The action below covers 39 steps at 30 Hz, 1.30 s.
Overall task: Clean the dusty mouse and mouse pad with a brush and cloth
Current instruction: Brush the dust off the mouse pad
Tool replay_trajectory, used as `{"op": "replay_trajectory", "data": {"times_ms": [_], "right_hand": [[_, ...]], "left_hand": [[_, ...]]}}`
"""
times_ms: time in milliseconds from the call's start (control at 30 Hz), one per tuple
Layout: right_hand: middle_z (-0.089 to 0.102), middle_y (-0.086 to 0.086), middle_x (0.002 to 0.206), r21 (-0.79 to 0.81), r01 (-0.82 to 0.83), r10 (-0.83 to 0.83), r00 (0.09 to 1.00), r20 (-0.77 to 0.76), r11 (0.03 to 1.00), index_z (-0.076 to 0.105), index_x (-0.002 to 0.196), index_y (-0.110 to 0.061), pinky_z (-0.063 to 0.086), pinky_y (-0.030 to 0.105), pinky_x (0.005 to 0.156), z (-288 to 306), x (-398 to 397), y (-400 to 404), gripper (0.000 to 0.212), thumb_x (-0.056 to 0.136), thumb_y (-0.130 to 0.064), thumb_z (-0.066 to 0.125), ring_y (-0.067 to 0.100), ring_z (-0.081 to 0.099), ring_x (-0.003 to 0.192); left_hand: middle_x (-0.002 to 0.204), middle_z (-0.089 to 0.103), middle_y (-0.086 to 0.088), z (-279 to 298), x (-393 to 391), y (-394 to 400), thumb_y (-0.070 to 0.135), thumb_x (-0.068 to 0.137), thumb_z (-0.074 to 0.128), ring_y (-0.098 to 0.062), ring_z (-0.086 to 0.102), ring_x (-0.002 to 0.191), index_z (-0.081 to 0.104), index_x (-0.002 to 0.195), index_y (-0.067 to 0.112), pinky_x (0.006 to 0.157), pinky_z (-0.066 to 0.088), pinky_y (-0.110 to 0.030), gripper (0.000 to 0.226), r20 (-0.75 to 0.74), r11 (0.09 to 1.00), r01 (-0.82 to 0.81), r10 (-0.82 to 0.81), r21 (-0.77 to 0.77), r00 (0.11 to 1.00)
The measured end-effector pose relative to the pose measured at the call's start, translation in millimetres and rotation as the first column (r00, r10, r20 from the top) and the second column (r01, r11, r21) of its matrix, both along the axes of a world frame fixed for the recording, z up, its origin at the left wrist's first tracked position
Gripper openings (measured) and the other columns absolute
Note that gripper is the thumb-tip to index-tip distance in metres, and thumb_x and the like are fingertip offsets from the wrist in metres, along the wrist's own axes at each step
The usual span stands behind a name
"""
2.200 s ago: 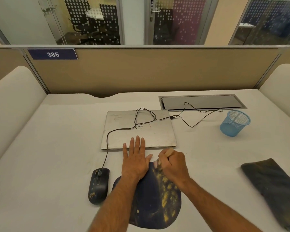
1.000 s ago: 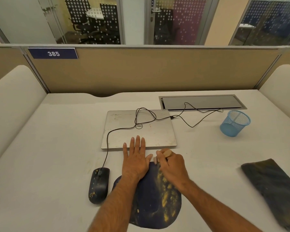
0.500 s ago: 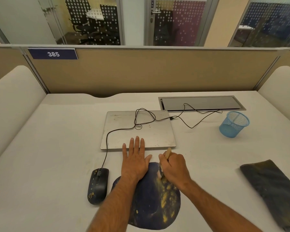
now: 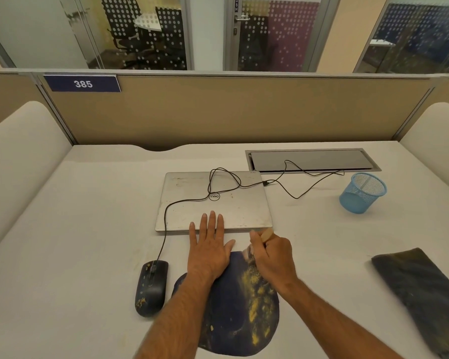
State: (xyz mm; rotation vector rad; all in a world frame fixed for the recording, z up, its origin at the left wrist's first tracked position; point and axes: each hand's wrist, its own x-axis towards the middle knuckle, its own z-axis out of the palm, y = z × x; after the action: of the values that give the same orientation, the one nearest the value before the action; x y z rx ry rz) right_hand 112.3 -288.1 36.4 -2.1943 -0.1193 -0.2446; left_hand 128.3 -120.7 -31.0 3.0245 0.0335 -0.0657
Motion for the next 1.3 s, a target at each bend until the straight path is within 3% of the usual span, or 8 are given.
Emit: {"op": "replay_trajectory", "data": {"times_ms": [200, 300, 467, 667, 833, 1033, 1167, 1300], "right_hand": [[0.058, -0.007, 0.054, -0.133, -0.064, 0.046, 0.989, -0.139, 0.989, 0.06, 0.06, -0.02, 0.041, 0.016, 0.052, -1, 2, -2, 0.043, 0.097, -0.039, 0.049, 0.011, 0.059, 0.053], [0.05, -0.01, 0.047, -0.09, 0.01, -0.017, 0.996, -0.083, 0.996, 0.051, 0.052, -0.027, 0.038, 0.016, 0.045, 3, 4, -3, 0.045, 0.096, -0.036, 0.052, 0.011, 0.055, 0.046], [0.064, -0.013, 0.062, -0.083, -0.046, 0.04, 0.996, -0.074, 0.996, 0.065, 0.074, -0.024, 0.046, 0.013, 0.057, 6, 3, -4, 0.032, 0.098, -0.04, 0.049, 0.005, 0.062, 0.061], [0.053, -0.007, 0.047, -0.114, -0.024, 0.015, 0.997, -0.081, 0.993, 0.054, 0.052, -0.022, 0.038, 0.016, 0.046, 6, 4, -7, 0.046, 0.097, -0.035, 0.052, 0.011, 0.055, 0.046], [0.066, -0.01, 0.065, -0.086, -0.05, 0.046, 0.998, -0.048, 0.995, 0.066, 0.078, -0.021, 0.042, 0.008, 0.056, 10, 4, -7, 0.031, 0.097, -0.039, 0.05, 0.005, 0.062, 0.061], [0.053, -0.007, 0.048, -0.153, -0.022, 0.005, 0.994, -0.109, 0.988, 0.051, 0.052, -0.026, 0.041, 0.018, 0.048, 4, 6, -12, 0.046, 0.096, -0.036, 0.052, 0.012, 0.057, 0.048], [0.053, -0.015, 0.05, -0.067, 0.029, -0.031, 0.999, -0.026, 0.997, 0.055, 0.06, -0.028, 0.039, 0.01, 0.046, 8, 7, -14, 0.038, 0.096, -0.039, 0.052, 0.006, 0.057, 0.048], [0.057, -0.013, 0.055, -0.161, -0.067, 0.044, 0.989, -0.14, 0.985, 0.057, 0.061, -0.026, 0.043, 0.015, 0.055, 2, 5, -15, 0.041, 0.097, -0.045, 0.047, 0.008, 0.06, 0.055]], "left_hand": [[0.157, -0.036, -0.005, 0, 0, 0, 0.061, 0.099, 0.003, -0.024, -0.037, 0.143, -0.033, 0.147, 0.02, 0.111, -0.031, -0.051, 0.072, -0.002, 1.0, 0.001, -0.001, 0.007, 1.0], [0.157, -0.037, -0.005, 0, 1, 0, 0.061, 0.1, 0.004, -0.024, -0.038, 0.142, -0.032, 0.147, 0.02, 0.111, -0.031, -0.051, 0.072, -0.006, 1.0, 0.001, -0.001, 0.003, 1.0], [0.158, -0.035, -0.005, -1, 0, 0, 0.061, 0.099, 0.004, -0.025, -0.035, 0.144, -0.032, 0.147, 0.02, 0.113, -0.028, -0.053, 0.072, 0.0, 1.0, 0.003, -0.003, 0.003, 1.0], [0.159, -0.033, -0.006, 1, 0, -1, 0.059, 0.101, 0.007, -0.025, -0.032, 0.146, -0.029, 0.149, 0.019, 0.113, -0.028, -0.053, 0.073, 0.008, 1.0, 0.0, 0.0, 0.009, 1.0], [0.159, -0.032, -0.006, 1, -1, -1, 0.06, 0.101, 0.006, -0.026, -0.031, 0.146, -0.028, 0.149, 0.019, 0.111, -0.03, -0.053, 0.072, 0.007, 1.0, 0.003, -0.003, 0.007, 1.0], [0.159, -0.033, -0.006, 0, 1, -1, 0.06, 0.1, 0.006, -0.026, -0.032, 0.146, -0.03, 0.148, 0.019, 0.112, -0.028, -0.054, 0.073, -0.001, 1.0, -0.002, 0.002, 0.014, 1.0], [0.159, -0.033, -0.006, 0, 0, -1, 0.06, 0.1, 0.005, -0.027, -0.032, 0.146, -0.031, 0.148, 0.019, 0.113, -0.026, -0.054, 0.073, -0.003, 1.0, -0.001, 0.001, 0.018, 1.0], [0.159, -0.032, -0.007, 0, -1, -2, 0.06, 0.1, 0.005, -0.027, -0.03, 0.147, -0.032, 0.147, 0.019, 0.113, -0.026, -0.054, 0.073, 0.005, 1.0, -0.005, 0.005, 0.021, 1.0]]}}
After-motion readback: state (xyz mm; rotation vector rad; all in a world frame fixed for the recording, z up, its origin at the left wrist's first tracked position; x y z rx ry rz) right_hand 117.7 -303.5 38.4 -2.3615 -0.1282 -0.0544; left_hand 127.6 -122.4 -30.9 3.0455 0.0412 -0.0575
